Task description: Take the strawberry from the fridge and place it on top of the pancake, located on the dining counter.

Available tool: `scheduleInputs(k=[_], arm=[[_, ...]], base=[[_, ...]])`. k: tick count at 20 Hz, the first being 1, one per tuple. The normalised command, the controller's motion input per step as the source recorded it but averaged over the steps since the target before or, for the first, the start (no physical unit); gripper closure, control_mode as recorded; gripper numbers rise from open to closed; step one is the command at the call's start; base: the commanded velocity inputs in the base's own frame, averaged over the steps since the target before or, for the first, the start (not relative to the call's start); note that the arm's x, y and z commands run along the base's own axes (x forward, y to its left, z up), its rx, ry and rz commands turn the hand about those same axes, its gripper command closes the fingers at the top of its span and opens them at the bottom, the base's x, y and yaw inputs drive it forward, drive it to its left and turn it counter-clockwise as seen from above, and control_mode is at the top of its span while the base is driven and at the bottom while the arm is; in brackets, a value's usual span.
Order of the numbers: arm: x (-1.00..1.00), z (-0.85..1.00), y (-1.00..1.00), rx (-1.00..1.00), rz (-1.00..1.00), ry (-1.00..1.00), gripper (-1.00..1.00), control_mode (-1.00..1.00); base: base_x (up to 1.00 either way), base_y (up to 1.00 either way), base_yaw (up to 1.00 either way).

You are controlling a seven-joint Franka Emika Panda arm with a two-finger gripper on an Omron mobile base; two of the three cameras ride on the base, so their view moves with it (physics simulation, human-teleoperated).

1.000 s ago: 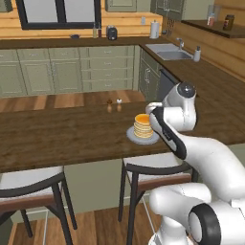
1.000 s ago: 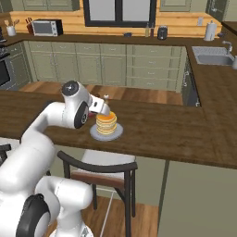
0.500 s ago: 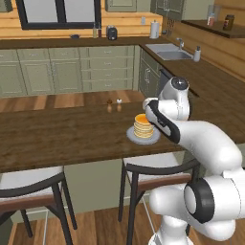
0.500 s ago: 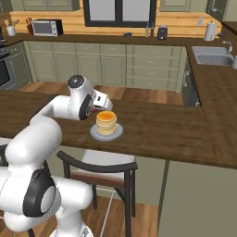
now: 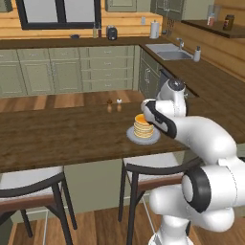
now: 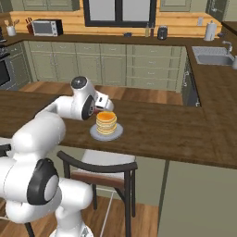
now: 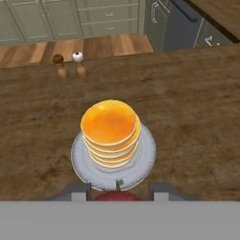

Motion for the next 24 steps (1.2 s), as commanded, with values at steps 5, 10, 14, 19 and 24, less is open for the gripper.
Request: scheduleInputs(k=[5,10,14,19,24], arm=[[0.37,-0.16,0.02,0.0,0.0,0.01,1.0,-1.0],[0.4,-0.09,0.0,0.0,0.0,0.0,1.0,-1.0],[0.18,-0.17,0.01,0.0,0.0,0.01,1.0,-1.0],[0.05,-0.22,0.03,0.0,0.0,0.02,1.0,-1.0],[0.19,-0.14,0.01,0.0,0.0,0.0,1.0,-1.0]], base=[[0.0,0.0,0.0],[0.0,0.0,0.0],[0.0,0.0,0.0],[0.0,0.0,0.0],[0.0,0.0,0.0]])
